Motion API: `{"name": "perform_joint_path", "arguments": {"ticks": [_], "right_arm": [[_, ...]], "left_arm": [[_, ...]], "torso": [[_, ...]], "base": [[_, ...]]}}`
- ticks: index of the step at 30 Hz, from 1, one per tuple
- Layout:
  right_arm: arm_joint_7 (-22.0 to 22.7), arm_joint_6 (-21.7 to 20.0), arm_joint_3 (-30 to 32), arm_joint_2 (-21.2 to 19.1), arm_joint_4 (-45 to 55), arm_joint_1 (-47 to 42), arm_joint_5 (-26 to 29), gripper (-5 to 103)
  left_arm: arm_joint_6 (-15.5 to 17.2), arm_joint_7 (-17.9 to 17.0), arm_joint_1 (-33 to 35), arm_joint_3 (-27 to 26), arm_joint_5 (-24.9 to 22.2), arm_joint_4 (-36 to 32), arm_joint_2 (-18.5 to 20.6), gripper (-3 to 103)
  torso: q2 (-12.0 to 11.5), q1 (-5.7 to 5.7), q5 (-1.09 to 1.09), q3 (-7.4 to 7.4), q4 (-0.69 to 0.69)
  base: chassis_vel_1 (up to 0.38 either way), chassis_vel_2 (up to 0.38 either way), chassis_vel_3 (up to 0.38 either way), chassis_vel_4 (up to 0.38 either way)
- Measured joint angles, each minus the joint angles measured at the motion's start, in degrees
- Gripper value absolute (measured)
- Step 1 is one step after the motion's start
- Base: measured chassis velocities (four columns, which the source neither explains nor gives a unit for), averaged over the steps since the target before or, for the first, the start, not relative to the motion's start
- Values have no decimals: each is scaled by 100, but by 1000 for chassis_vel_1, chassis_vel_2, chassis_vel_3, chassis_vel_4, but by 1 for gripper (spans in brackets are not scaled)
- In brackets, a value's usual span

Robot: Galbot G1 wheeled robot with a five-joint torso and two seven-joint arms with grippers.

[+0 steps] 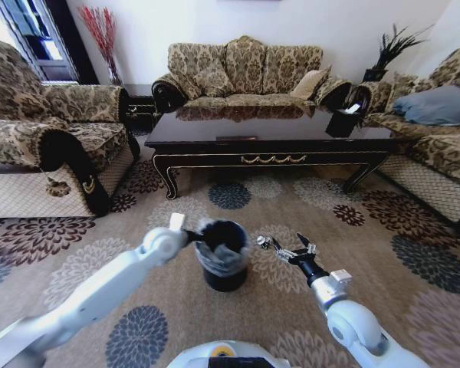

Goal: Move to the front of the table and pick up the trash from the floor, then place it into the trash bin.

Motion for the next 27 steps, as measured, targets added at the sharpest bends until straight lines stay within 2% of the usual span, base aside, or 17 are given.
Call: {"name": "perform_joint_path", "arguments": {"ticks": [1,6,10,27], "right_arm": [[0,0,0,0,0,0,0,100],[-62,58,-46,-60,-335,153,12,100],[-94,98,-51,-78,-544,207,21,100],[-129,100,-456,-93,-1413,747,-28,100]], "left_arm": [[0,0,0,0,0,0,0,4],[-20,261,750,-819,131,-30,301,4],[-80,376,1040,-1058,215,-11,378,4],[-107,356,1020,-1098,129,-45,489,4]], "torso": [[0,0,0,0,0],[0,0,0,0,-1],[0,0,0,0,-2],[0,0,2,1,-3]], "base": [[0,0,0,0],[-12,7,4,-12],[-60,40,50,-56],[-59,61,67,-56]]}}
